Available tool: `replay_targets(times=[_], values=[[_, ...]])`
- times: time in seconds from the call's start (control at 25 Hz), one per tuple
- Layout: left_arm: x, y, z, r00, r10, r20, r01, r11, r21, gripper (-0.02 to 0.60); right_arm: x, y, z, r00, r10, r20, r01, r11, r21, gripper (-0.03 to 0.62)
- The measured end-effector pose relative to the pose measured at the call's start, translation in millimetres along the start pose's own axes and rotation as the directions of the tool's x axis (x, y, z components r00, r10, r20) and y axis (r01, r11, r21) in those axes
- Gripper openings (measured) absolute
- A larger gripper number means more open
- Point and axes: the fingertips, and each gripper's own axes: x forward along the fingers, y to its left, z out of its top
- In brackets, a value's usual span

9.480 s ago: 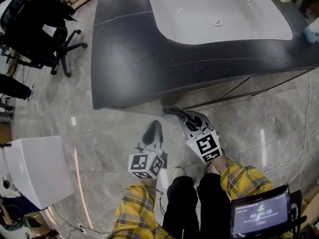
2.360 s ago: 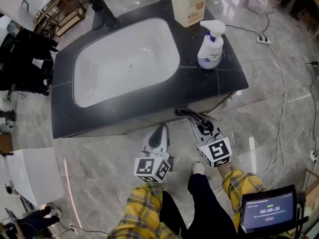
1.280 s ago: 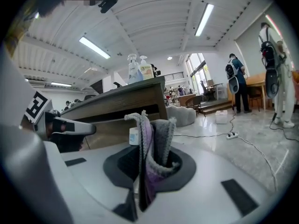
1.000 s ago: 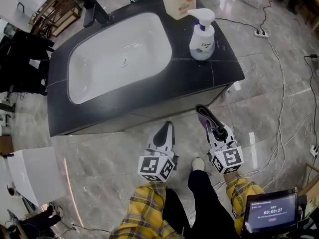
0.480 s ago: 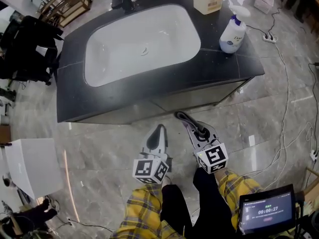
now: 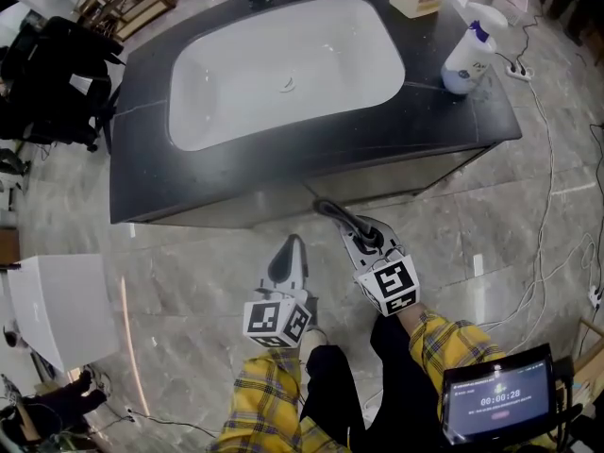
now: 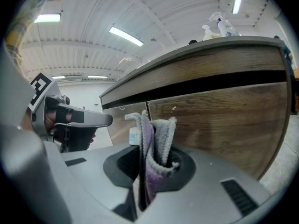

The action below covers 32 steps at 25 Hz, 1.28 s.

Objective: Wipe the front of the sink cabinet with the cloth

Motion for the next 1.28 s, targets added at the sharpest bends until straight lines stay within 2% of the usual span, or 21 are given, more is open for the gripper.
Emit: replay_targets(times=[0.32,0.52,0.92,1.28], values=[[33,-2,-11,1.0,0.009,-0.026,-0.01,1.0,-0.026,0.006,17,-24,1,1.0,0.0,0.0,0.0,1.0,-0.021,0.044],[55,-24,-16,0.998,-0.031,-0.049,0.031,1.0,0.0,0.006,7,-52,1,1.0,-0.015,0.001,0.015,1.0,-0.024,0.044],[100,-90,-39,0.989,-0.112,-0.099,0.115,0.993,0.021,0.006,-40,-129,-13,0.994,-0.108,-0.004,0.108,0.994,0.01,0.044],[134,-149,-55,0.972,-0.191,-0.14,0.198,0.98,0.038,0.006,-86,-196,-26,0.976,-0.216,-0.001,0.216,0.975,0.051,0.043]])
